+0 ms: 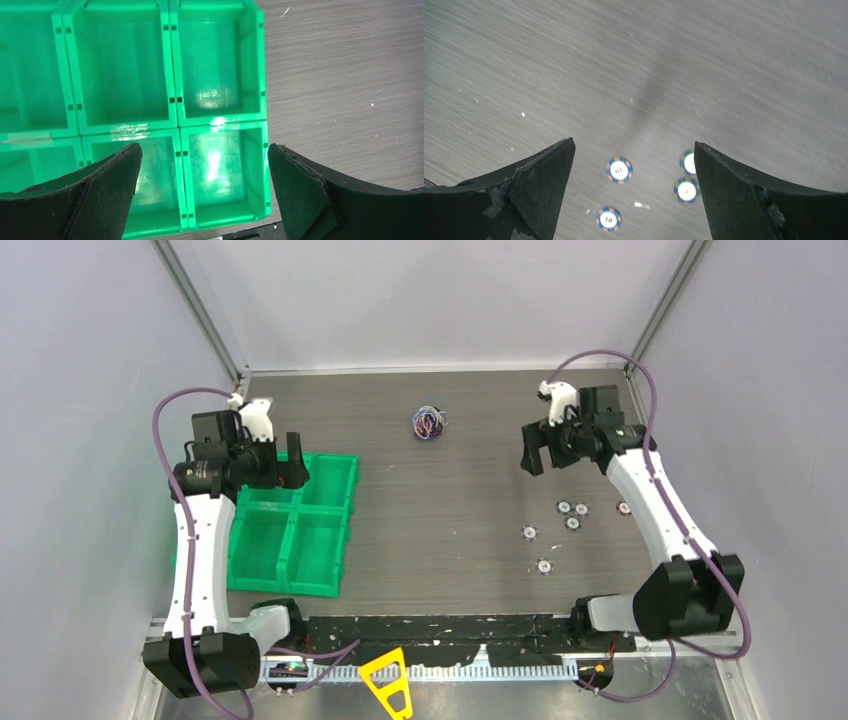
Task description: Untangle the cables
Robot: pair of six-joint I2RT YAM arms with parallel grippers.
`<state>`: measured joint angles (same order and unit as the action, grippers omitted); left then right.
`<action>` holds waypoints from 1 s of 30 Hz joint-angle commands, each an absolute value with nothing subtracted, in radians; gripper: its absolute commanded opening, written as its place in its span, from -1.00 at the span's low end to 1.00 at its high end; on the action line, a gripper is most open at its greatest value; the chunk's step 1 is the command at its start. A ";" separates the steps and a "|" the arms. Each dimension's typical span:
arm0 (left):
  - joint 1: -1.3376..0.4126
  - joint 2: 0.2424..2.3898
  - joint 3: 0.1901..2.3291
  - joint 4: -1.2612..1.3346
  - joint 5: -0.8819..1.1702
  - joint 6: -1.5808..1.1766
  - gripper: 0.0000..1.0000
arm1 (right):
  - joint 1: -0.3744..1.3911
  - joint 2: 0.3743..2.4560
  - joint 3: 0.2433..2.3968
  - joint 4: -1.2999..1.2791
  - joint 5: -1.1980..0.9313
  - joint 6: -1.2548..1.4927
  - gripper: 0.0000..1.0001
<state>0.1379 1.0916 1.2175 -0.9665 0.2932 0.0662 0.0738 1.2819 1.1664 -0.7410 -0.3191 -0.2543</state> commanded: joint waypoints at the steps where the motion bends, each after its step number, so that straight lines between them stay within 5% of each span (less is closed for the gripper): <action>1: 0.130 1.070 1.250 -0.871 0.394 0.048 0.98 | 0.185 1.401 1.319 -0.653 -0.305 -0.210 0.90; 19: 0.128 1.127 1.177 -0.706 0.460 -0.117 0.98 | 0.401 2.380 2.214 -0.459 -0.206 0.151 0.89; 24: 0.127 1.154 1.157 -0.662 0.443 -0.130 0.98 | 0.403 2.487 2.228 -0.424 -0.223 0.205 0.48; 30: 0.127 1.188 1.172 -0.621 0.501 -0.120 0.98 | 0.400 2.409 2.083 -0.411 -0.331 0.207 -0.74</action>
<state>0.1318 1.1755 1.1542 -0.7006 0.4477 -0.1207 0.4015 2.4981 2.1658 -0.4011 -0.2569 0.1936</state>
